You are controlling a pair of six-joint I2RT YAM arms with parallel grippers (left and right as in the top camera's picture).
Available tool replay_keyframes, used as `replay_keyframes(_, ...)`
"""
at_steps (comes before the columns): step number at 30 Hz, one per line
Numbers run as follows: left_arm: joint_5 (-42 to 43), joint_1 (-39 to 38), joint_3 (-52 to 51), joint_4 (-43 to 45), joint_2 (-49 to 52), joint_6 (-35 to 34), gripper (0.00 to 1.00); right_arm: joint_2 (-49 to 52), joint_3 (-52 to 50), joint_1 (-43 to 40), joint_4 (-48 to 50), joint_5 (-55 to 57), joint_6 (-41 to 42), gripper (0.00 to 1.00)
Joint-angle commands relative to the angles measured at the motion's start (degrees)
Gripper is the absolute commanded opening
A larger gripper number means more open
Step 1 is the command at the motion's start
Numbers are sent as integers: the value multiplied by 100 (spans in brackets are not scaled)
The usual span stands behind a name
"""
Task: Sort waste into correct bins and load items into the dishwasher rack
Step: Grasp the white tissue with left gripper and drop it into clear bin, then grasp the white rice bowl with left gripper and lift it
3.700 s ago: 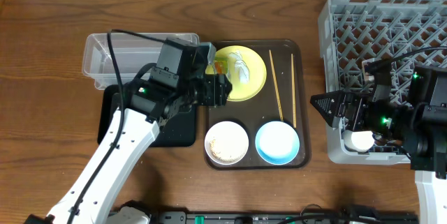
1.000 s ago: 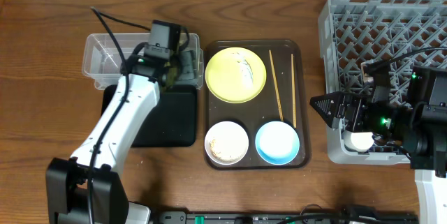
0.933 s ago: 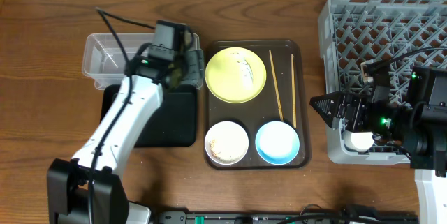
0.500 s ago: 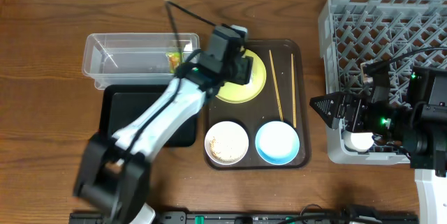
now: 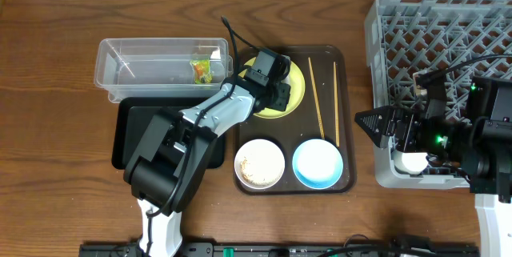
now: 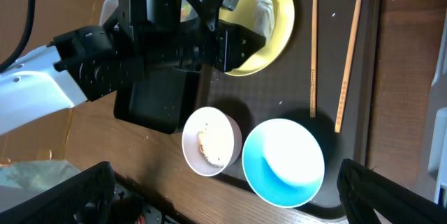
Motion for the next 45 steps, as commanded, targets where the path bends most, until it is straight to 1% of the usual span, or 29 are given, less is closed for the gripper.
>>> replay_keyframes(1, 94, -11, 59, -42, -214, -50, 15, 7, 61, 59, -20, 59, -105, 99)
replay_keyframes(2, 94, -11, 59, -55, -286, -94, 8, 7, 61, 59, -31, 103, -103, 99)
replay_keyframes(3, 92, -9, 61, -85, -376, -136, 6, 7, 61, 59, -35, 122, -103, 99)
replay_keyframes(7, 70, 52, 63, -297, -855, -192, 6, 7, 61, 59, -35, 120, -103, 99)
replay_keyframes(13, -37, 321, 63, -997, -1799, -197, 6, 7, 61, 59, -59, 120, -103, 99)
replay_keyframes(15, -345, 452, 63, -1434, -2098, -310, 6, 7, 61, 59, -81, 120, -103, 99)
replay_keyframes(17, -1003, 614, 63, -2096, -2339, -647, 6, 7, 61, 59, -111, 120, -103, 99)
replay_keyframes(19, -1451, 789, 61, -2544, -2393, -903, 6, 7, 61, 59, -131, 120, -103, 99)
replay_keyframes(21, -1473, 1038, 59, -2712, -2339, -929, 6, 7, 61, 59, -127, 122, -103, 99)
replay_keyframes(24, -1410, 1458, 57, -2677, -2181, -942, 7, 7, 61, 59, -120, 122, -105, 99)
replay_keyframes(25, -1405, 1563, 57, -2643, -2142, -942, 12, 7, 61, 59, -125, 120, -103, 99)
replay_keyframes(26, -1344, 1665, 57, -2605, -2124, -927, 24, 7, 61, 59, -129, 120, -103, 99)
replay_keyframes(29, -704, 1840, 87, -2555, -2181, -577, 51, 7, 61, 59, -129, 120, -103, 99)
replay_keyframes(30, -505, 1853, 114, -2592, -2238, -505, 58, 7, 61, 59, -129, 120, -103, 99)
replay_keyframes(31, -404, 1856, 133, -2645, -2297, -503, 63, 7, 61, 59, -129, 120, -103, 99)
replay_keyframes(34, -197, 1773, 166, -2839, -2559, -507, 64, 7, 61, 59, -129, 120, -103, 99)
replay_keyframes(38, -160, 1504, 166, -3324, -3080, -509, 65, 7, 61, 59, -142, 122, -103, 99)
replay_keyframes(41, -166, 1150, 166, -3803, -3394, -507, 65, 7, 61, 59, -151, 122, -105, 99)
replay_keyframes(45, -164, 651, 164, -4365, -3556, -516, 65, 7, 61, 59, -144, 142, -105, 99)
